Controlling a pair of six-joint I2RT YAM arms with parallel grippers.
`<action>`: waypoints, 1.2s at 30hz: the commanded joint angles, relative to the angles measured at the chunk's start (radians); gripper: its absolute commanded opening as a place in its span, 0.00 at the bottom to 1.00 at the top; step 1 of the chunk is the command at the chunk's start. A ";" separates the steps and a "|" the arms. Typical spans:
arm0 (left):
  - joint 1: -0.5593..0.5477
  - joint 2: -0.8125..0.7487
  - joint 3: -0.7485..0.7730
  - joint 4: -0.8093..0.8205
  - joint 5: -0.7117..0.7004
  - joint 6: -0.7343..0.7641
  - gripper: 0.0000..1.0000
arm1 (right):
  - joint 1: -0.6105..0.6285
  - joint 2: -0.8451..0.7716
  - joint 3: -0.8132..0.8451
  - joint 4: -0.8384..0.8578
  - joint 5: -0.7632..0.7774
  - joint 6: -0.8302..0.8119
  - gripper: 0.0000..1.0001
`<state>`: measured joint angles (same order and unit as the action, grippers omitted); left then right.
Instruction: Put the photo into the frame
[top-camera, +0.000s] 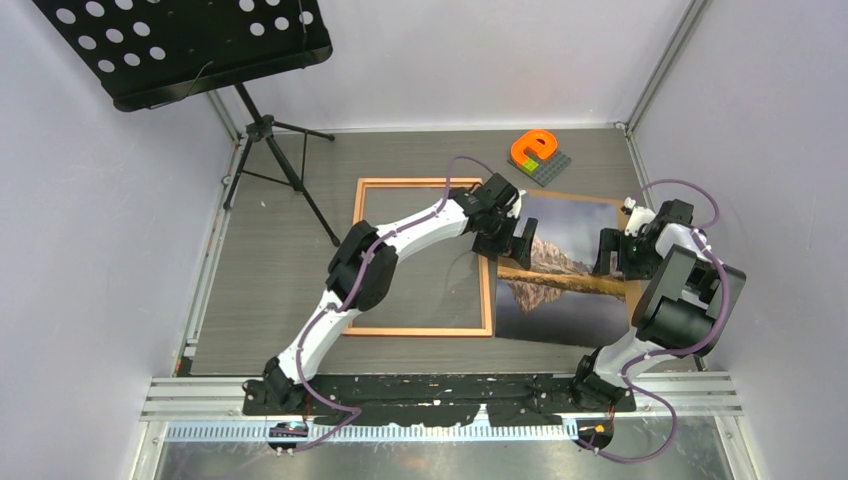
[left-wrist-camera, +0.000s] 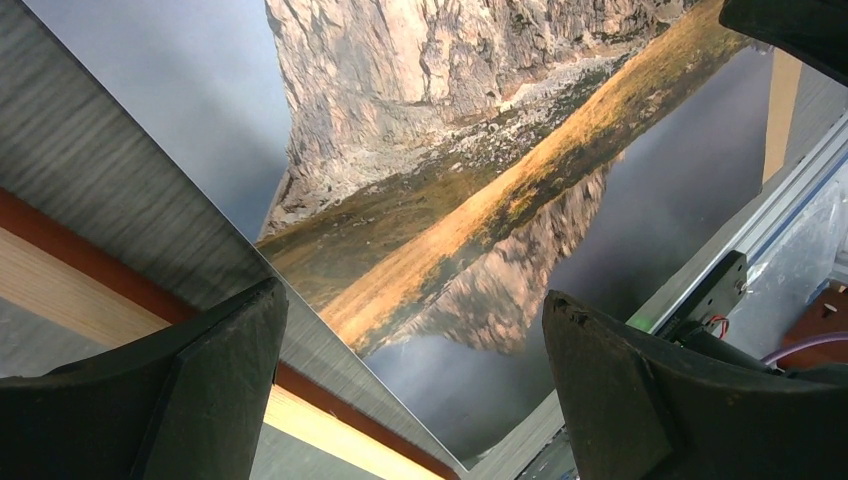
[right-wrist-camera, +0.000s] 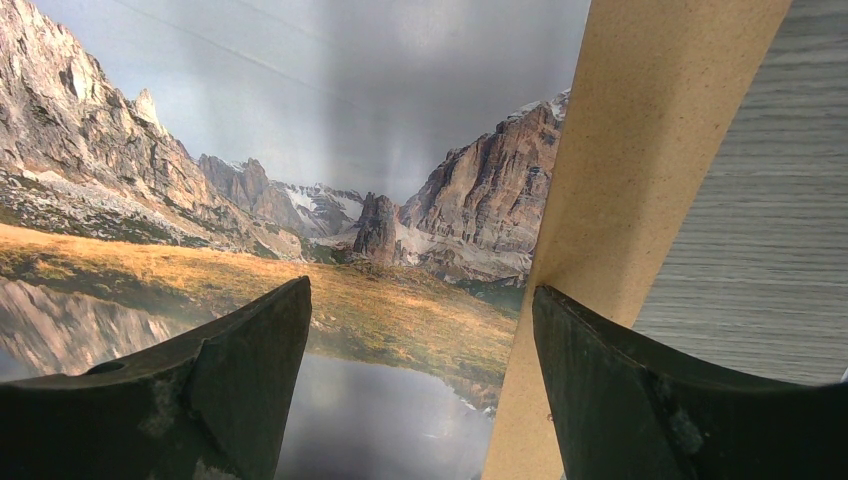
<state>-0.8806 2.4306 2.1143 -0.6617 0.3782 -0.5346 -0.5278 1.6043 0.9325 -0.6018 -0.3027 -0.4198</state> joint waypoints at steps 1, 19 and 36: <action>-0.021 0.001 0.007 -0.036 -0.030 -0.037 0.98 | -0.004 0.022 0.006 -0.008 -0.032 0.005 0.87; -0.023 0.038 0.010 -0.020 0.029 -0.138 1.00 | -0.003 0.019 0.012 -0.031 -0.049 0.005 0.87; -0.001 -0.015 0.005 0.036 0.095 -0.069 0.99 | -0.004 0.040 0.004 -0.036 -0.079 0.000 0.85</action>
<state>-0.8917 2.4416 2.1143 -0.6834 0.4309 -0.6403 -0.5346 1.6108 0.9379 -0.6079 -0.3252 -0.4202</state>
